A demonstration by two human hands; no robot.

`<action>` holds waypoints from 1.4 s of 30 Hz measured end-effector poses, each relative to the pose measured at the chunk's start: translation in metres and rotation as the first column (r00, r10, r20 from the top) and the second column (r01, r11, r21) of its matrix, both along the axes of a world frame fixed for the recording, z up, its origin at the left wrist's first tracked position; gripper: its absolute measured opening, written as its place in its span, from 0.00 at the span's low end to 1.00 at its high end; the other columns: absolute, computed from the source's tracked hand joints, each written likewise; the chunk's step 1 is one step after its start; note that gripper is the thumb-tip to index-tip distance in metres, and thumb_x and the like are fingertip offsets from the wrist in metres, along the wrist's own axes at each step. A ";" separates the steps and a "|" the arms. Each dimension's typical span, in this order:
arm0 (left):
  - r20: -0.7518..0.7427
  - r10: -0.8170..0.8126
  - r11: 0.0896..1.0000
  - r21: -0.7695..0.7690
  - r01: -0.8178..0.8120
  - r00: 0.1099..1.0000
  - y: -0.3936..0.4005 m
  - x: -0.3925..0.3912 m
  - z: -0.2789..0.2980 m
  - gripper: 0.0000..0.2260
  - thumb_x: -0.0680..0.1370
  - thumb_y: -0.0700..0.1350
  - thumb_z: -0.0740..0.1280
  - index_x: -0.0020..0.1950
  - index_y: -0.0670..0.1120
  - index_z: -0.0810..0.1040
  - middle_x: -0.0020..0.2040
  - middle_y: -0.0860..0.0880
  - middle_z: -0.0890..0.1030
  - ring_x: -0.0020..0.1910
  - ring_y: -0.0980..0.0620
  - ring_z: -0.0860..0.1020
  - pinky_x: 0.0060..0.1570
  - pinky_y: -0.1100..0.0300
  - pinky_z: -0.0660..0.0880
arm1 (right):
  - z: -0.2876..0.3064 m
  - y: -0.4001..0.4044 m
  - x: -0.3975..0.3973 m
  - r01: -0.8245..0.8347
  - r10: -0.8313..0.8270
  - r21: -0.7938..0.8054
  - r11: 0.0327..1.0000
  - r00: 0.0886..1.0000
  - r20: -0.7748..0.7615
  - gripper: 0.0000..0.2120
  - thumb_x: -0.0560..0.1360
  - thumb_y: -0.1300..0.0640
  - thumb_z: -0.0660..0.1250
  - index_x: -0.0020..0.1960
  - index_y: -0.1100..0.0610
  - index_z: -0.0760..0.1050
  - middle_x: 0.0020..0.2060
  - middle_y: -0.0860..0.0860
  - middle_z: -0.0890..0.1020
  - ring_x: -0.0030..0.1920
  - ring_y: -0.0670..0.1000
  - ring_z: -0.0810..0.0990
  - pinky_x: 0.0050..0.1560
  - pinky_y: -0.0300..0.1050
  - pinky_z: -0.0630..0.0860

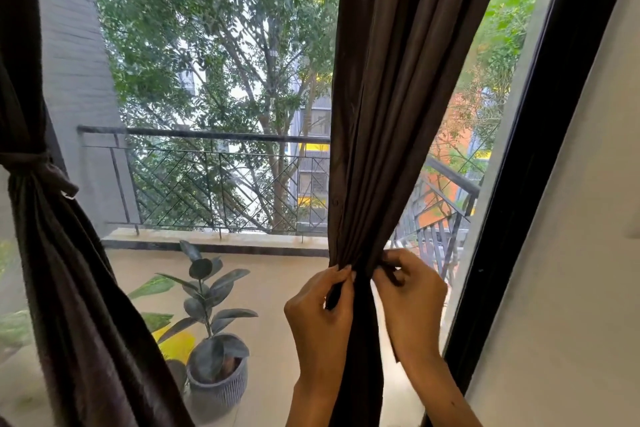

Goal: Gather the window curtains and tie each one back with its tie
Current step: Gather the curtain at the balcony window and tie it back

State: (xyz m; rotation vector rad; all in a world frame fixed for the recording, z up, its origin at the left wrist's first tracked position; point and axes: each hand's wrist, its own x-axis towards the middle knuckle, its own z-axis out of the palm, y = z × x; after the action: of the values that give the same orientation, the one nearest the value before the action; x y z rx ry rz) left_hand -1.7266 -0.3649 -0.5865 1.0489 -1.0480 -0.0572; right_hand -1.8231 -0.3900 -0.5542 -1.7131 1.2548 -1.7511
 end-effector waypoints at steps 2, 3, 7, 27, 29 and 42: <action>-0.005 -0.014 1.000 0.025 0.014 1.000 0.000 -0.002 0.000 0.14 0.71 0.33 0.72 0.46 0.53 0.84 0.43 0.58 0.84 0.43 0.63 0.81 0.45 0.71 0.76 | -0.002 0.009 0.008 -0.033 0.033 -0.018 0.999 0.999 -0.018 0.12 0.71 0.68 0.70 0.43 0.52 0.82 0.35 0.38 0.83 0.37 0.36 0.81 0.39 0.24 0.71; -0.006 -0.017 0.999 0.032 0.017 1.000 0.000 -0.002 0.000 0.15 0.71 0.33 0.72 0.46 0.53 0.84 0.42 0.59 0.84 0.43 0.64 0.81 0.44 0.72 0.75 | -0.003 0.012 0.011 -0.032 0.032 -0.024 0.999 0.999 -0.033 0.11 0.72 0.67 0.69 0.46 0.52 0.83 0.34 0.37 0.83 0.37 0.35 0.81 0.39 0.23 0.71; 0.034 -0.012 1.000 0.024 0.012 0.999 0.003 0.000 0.002 0.08 0.74 0.39 0.72 0.45 0.53 0.83 0.40 0.60 0.83 0.40 0.63 0.81 0.40 0.69 0.76 | -0.006 0.026 0.025 -0.004 0.003 -0.007 1.000 0.990 -0.144 0.11 0.77 0.52 0.65 0.57 0.50 0.81 0.42 0.42 0.85 0.42 0.41 0.83 0.44 0.35 0.78; -0.447 -0.324 0.941 -0.064 0.332 0.834 -0.005 0.003 0.000 0.21 0.63 0.58 0.73 0.48 0.53 0.68 0.39 0.45 0.84 0.40 0.48 0.83 0.38 0.63 0.78 | 0.001 0.020 0.043 0.105 -0.070 0.088 0.991 0.940 -0.334 0.19 0.78 0.45 0.62 0.67 0.50 0.72 0.46 0.46 0.84 0.48 0.47 0.82 0.49 0.42 0.77; -0.418 -0.330 0.937 -0.035 0.348 0.847 -0.004 0.001 -0.001 0.19 0.66 0.57 0.73 0.48 0.53 0.69 0.39 0.45 0.85 0.40 0.48 0.83 0.38 0.63 0.78 | -0.003 0.015 0.042 0.091 -0.074 0.053 0.994 0.963 -0.258 0.15 0.76 0.45 0.66 0.60 0.50 0.77 0.41 0.45 0.84 0.43 0.45 0.82 0.45 0.42 0.78; 0.101 -0.141 0.952 0.287 0.107 0.985 0.014 0.058 0.033 0.17 0.71 0.58 0.71 0.59 0.59 0.78 0.53 0.59 0.81 0.54 0.63 0.77 0.53 0.58 0.76 | 0.008 -0.038 -0.035 -0.647 0.583 0.207 0.734 0.757 0.296 0.11 0.69 0.58 0.69 0.52 0.52 0.81 0.47 0.48 0.86 0.47 0.46 0.85 0.40 0.33 0.77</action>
State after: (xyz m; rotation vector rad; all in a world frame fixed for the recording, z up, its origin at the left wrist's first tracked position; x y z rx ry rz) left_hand -1.6684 -0.3510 -0.5531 1.2530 -1.2399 -0.2537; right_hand -1.8578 -0.4282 -0.5464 -1.4793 0.6791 -1.2222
